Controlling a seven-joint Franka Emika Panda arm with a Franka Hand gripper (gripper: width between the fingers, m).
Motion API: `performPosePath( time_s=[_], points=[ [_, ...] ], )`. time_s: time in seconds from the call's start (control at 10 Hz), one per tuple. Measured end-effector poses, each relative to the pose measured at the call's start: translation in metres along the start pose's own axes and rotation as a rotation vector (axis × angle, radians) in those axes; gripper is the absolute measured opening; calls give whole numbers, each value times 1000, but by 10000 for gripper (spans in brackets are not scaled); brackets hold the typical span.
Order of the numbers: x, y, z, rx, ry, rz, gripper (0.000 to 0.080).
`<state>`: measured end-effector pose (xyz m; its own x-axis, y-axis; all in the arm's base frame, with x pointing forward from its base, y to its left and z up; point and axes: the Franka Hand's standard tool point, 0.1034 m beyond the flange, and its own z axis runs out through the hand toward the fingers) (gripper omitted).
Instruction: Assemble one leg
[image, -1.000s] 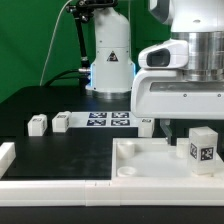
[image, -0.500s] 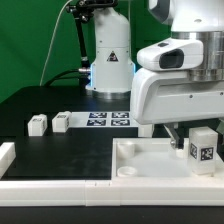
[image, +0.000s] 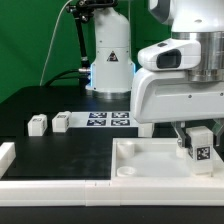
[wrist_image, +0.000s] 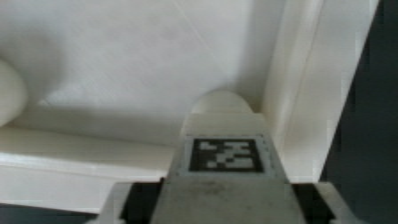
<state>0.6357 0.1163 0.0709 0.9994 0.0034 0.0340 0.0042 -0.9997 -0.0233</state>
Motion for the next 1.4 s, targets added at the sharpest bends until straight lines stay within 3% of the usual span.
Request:
performPosePath(
  time_s=[0.5,1.0,1.1,1.2,1.3,1.4],
  points=[
    [-1,-6,3,22,5,684,291],
    [-1,-7,3,36,-9,1048,291],
    [-1,-8,3,37,-9,1046,376],
    [-1,-8,3,37,-9,1039,512],
    [-1,-8,3,37,-8,1015,512],
    [-1,-8,3,36,-6,955,621]
  ],
)
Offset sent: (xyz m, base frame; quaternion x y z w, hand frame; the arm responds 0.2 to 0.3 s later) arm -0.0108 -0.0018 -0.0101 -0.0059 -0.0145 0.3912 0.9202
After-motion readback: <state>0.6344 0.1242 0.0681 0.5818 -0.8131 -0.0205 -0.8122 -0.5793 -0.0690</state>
